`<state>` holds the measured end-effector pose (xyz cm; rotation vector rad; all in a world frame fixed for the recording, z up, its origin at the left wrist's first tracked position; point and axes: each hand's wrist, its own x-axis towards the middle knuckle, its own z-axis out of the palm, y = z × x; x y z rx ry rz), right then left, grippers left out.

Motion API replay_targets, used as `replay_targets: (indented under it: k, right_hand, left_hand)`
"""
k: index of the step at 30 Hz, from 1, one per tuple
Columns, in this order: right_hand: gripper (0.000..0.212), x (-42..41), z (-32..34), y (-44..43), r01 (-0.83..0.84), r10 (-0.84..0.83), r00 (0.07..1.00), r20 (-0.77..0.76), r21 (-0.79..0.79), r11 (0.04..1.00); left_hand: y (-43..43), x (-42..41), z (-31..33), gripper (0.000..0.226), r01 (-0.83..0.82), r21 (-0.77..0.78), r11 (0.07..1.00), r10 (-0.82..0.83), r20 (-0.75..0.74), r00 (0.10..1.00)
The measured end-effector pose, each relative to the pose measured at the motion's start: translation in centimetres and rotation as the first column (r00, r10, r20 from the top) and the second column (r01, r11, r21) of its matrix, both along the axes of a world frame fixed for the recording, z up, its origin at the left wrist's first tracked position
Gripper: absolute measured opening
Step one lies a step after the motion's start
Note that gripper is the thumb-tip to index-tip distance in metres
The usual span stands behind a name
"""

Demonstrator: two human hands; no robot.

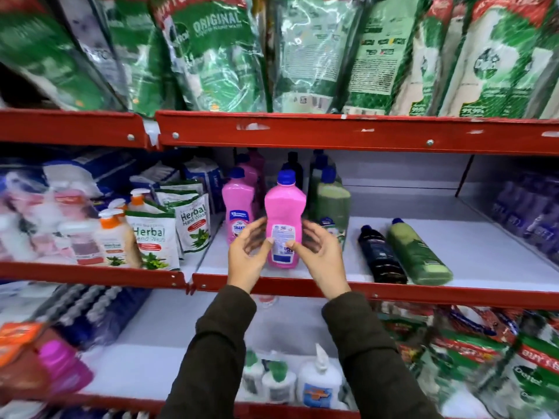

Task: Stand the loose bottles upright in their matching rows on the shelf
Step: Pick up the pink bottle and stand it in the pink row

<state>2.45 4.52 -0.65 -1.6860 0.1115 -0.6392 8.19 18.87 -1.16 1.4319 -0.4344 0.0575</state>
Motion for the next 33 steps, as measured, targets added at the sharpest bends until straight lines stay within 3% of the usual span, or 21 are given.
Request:
replay_targets:
  k: [8, 19, 23, 26, 29, 33]
  right_hand:
    - [0.052, 5.6, -2.3, 7.5, 0.0, 0.0, 1.0, 0.003, -0.01, 1.0]
    - [0.053, 6.9, -2.6, 8.9, 0.019, -0.02, 0.999, -0.033, -0.036, 0.999]
    - [0.038, 6.6, -3.0, 9.3, 0.087, -0.087, 0.996, -0.015, 0.0, 0.996]
    - [0.029, 6.6, -3.1, 9.7, 0.123, -0.126, 0.992, -0.029, -0.094, 0.988]
    - [0.038, 6.4, -3.0, 10.1, 0.07, -0.084, 0.995, -0.052, -0.232, 0.97]
    - [0.058, 5.9, -3.1, 10.3, -0.063, 0.047, 0.996, -0.078, -0.207, 0.976]
  left_hand:
    - [6.5, 4.4, -1.3, 0.041, -0.059, 0.07, 0.996, 0.06, -0.005, 0.998]
    - [7.5, 6.2, -2.8, 0.039, -0.085, 0.092, 0.992, 0.085, 0.005, 0.996]
    - [7.4, 6.5, -2.8, 0.042, -0.132, 0.132, 0.982, 0.133, -0.002, 0.991]
    - [7.5, 6.6, -2.9, 0.04, -0.15, 0.192, 0.97, 0.155, -0.013, 0.988]
    - [7.7, 6.5, -2.9, 0.043, -0.124, 0.284, 0.951, 0.13, -0.001, 0.992]
    - [8.1, 6.7, -2.6, 0.046, 0.001, 0.25, 0.968, 0.008, -0.034, 0.999]
